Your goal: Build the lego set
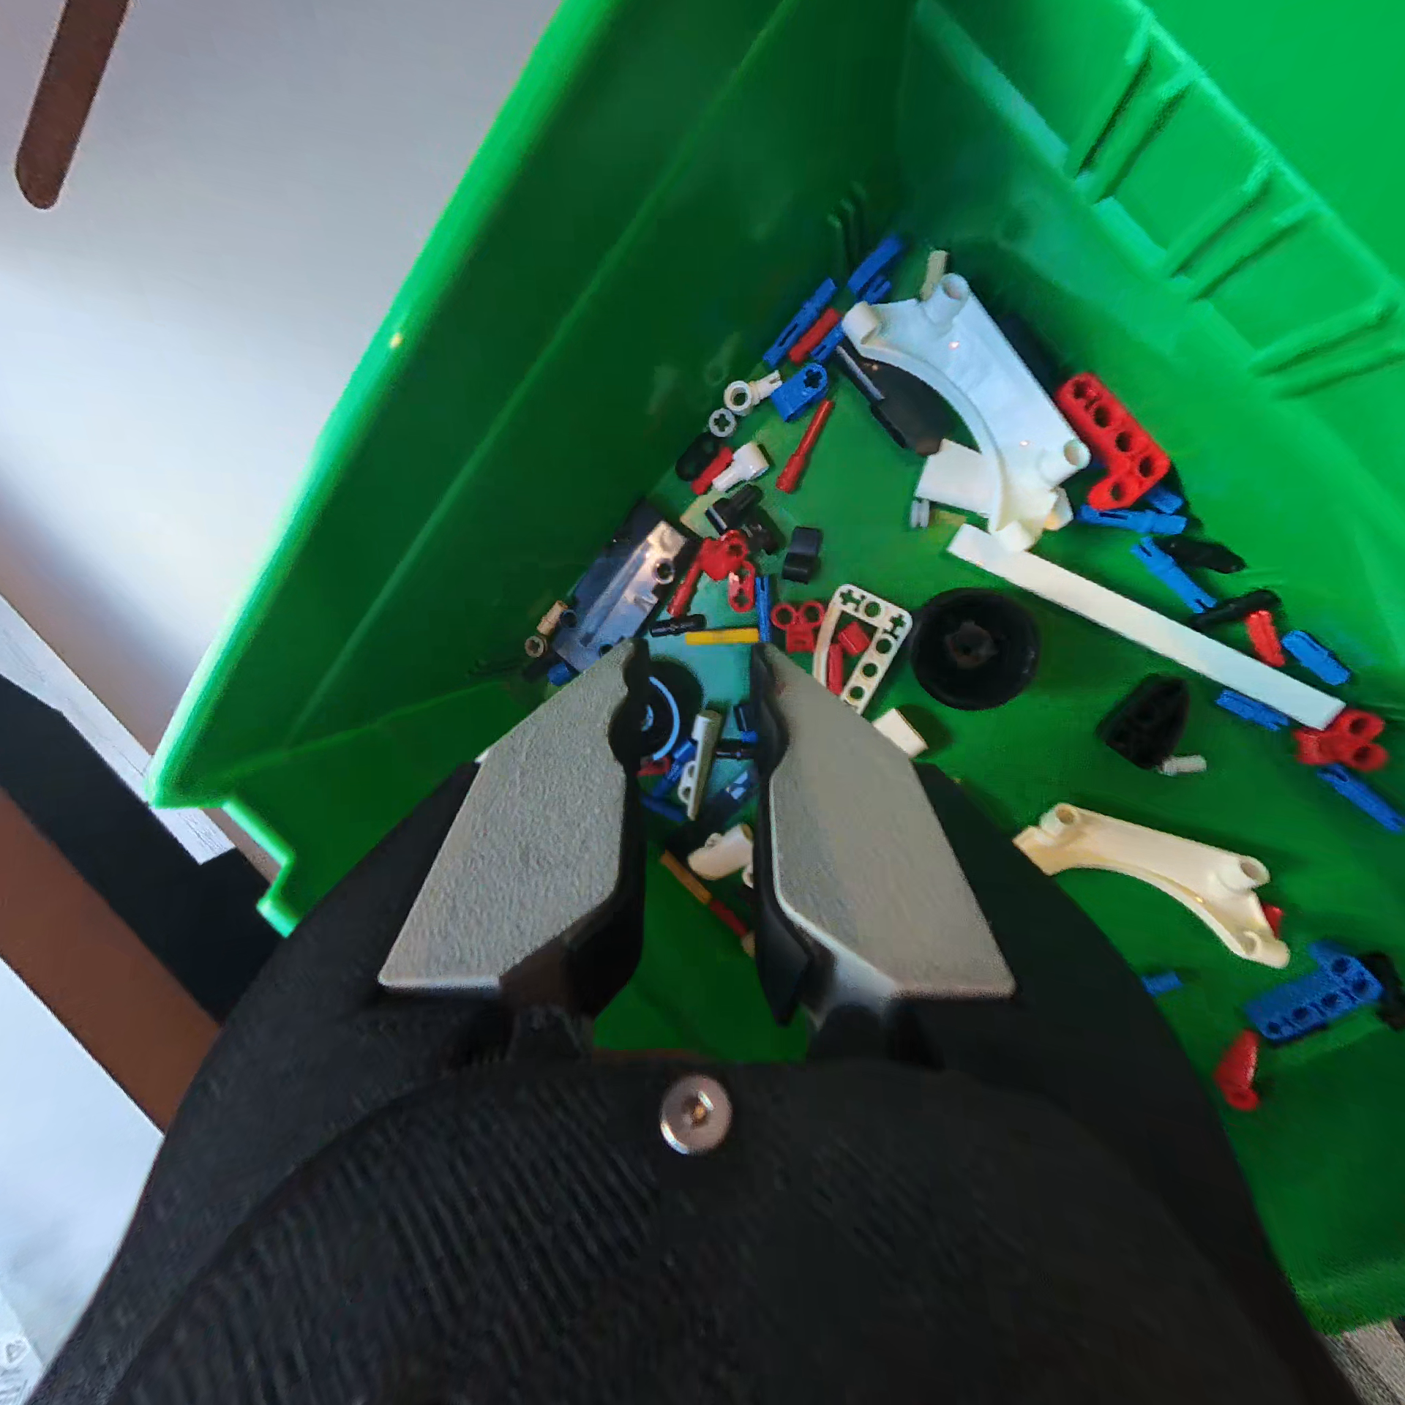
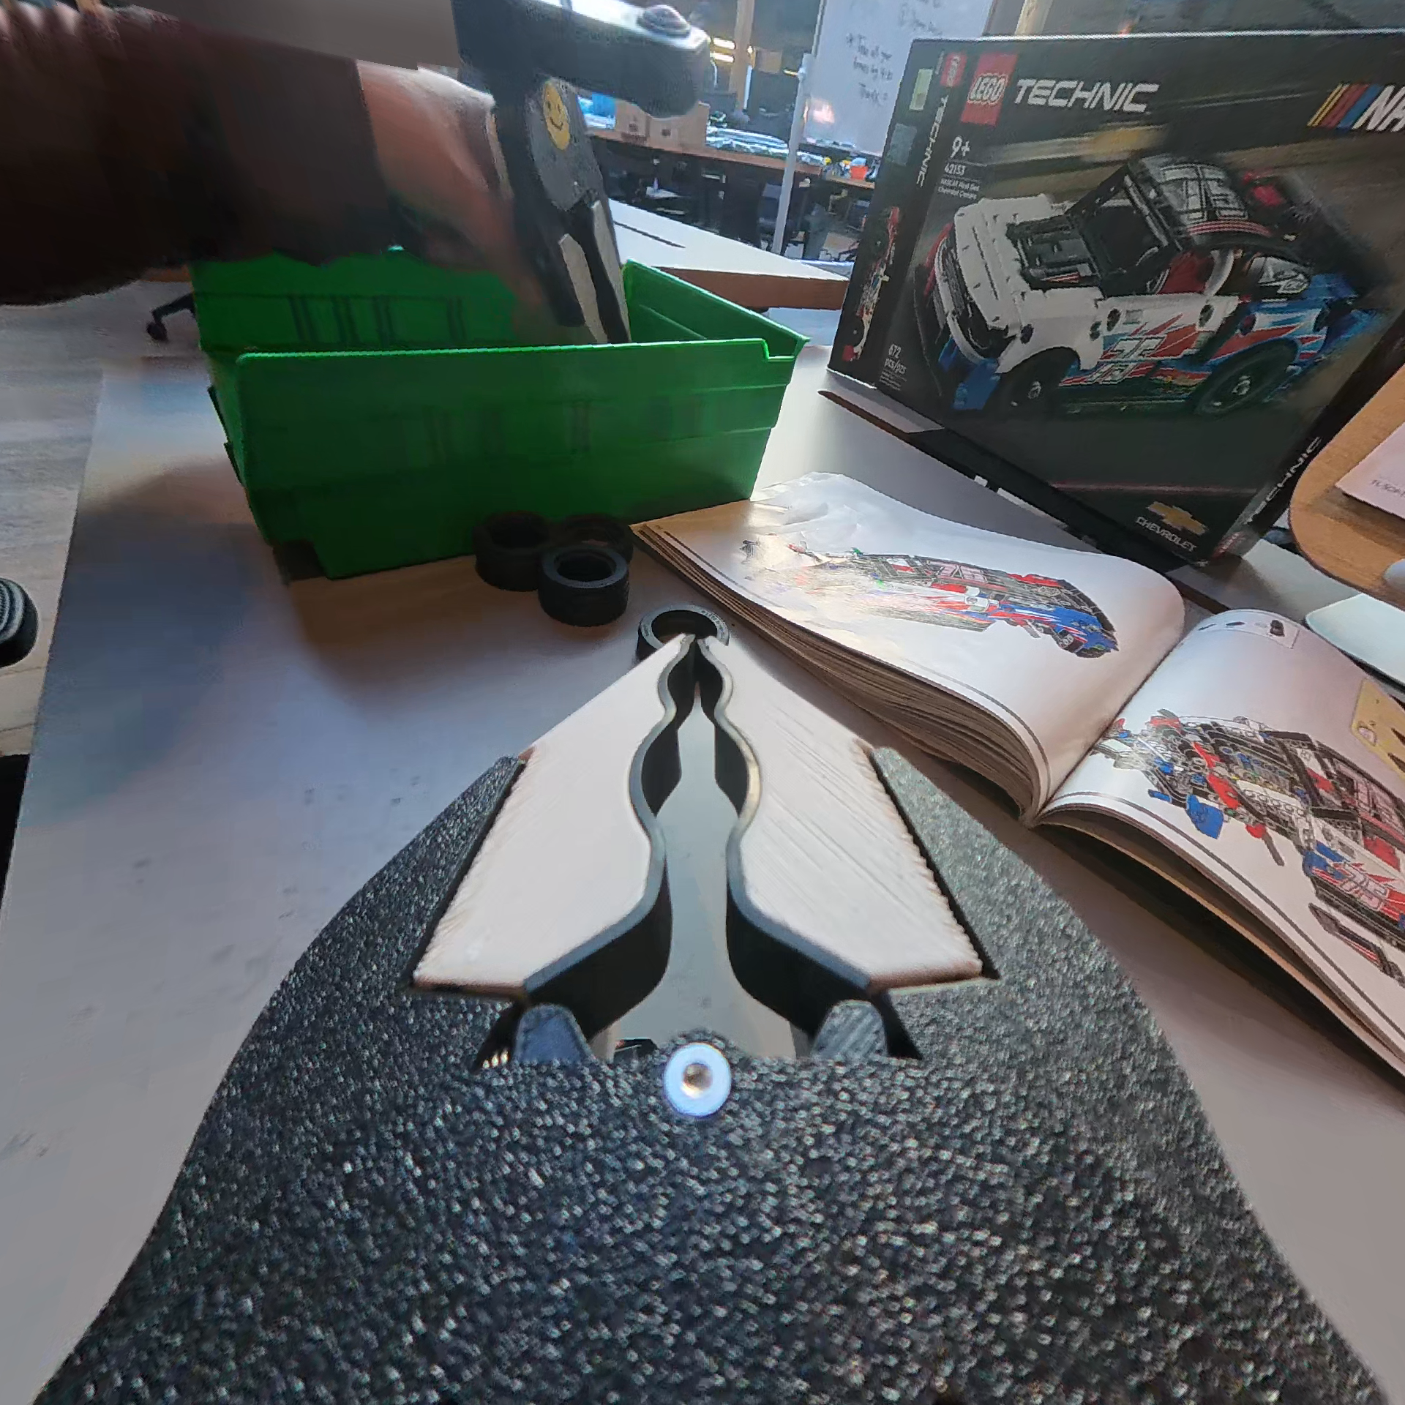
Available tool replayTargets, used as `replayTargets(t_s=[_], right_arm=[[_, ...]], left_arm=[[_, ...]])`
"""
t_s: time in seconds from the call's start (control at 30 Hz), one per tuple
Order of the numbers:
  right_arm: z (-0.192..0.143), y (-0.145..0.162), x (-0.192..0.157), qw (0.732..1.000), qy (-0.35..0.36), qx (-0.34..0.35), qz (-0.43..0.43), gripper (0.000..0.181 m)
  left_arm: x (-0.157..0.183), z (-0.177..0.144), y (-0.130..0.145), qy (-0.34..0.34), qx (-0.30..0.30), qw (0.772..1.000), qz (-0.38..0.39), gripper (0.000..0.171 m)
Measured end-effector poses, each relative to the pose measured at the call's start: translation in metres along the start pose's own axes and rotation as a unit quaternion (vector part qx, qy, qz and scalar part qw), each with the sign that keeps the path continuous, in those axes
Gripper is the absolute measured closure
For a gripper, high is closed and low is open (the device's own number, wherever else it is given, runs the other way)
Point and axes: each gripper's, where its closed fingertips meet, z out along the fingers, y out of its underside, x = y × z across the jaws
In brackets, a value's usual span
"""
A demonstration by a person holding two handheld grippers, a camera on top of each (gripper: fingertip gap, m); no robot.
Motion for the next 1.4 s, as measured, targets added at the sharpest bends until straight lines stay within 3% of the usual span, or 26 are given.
replayTargets(t_s=[0.07,0.2,0.47,0.83,1.0,1.1,1.23,1.4], right_arm=[[0.001,0.001,0.001,1.000,-0.001,-0.005,0.004,0.181],[0.001,0.001,0.002,1.000,-0.004,-0.006,0.011,0.181],[0.002,0.002,0.003,1.000,-0.009,-0.007,0.022,0.181],[0.002,0.001,0.003,1.000,-0.008,-0.006,0.023,0.181],[0.002,0.002,0.003,1.000,-0.009,-0.007,0.022,0.181],[0.001,0.001,0.002,1.000,-0.008,-0.005,0.019,0.181],[0.001,0.001,0.003,1.000,-0.008,-0.003,0.019,0.181],[0.001,0.001,0.002,1.000,-0.011,-0.004,0.023,0.181]], left_arm=[[-0.003,0.002,-0.001,0.004,-0.006,1.000,-0.005,0.148],[-0.008,0.003,0.007,0.017,-0.034,0.999,-0.022,0.166],[-0.014,0.004,0.007,0.019,-0.041,0.999,-0.022,0.163],[-0.004,0.016,-0.017,0.055,-0.013,0.998,-0.039,0.162],[0.001,0.026,-0.024,0.067,-0.025,0.997,0.009,0.154],[-0.009,0.033,-0.026,0.046,-0.033,0.994,0.092,0.159],[-0.009,0.026,-0.028,0.067,-0.025,0.978,0.197,0.158],[-0.003,0.029,-0.031,0.083,-0.028,0.967,0.241,0.162]])
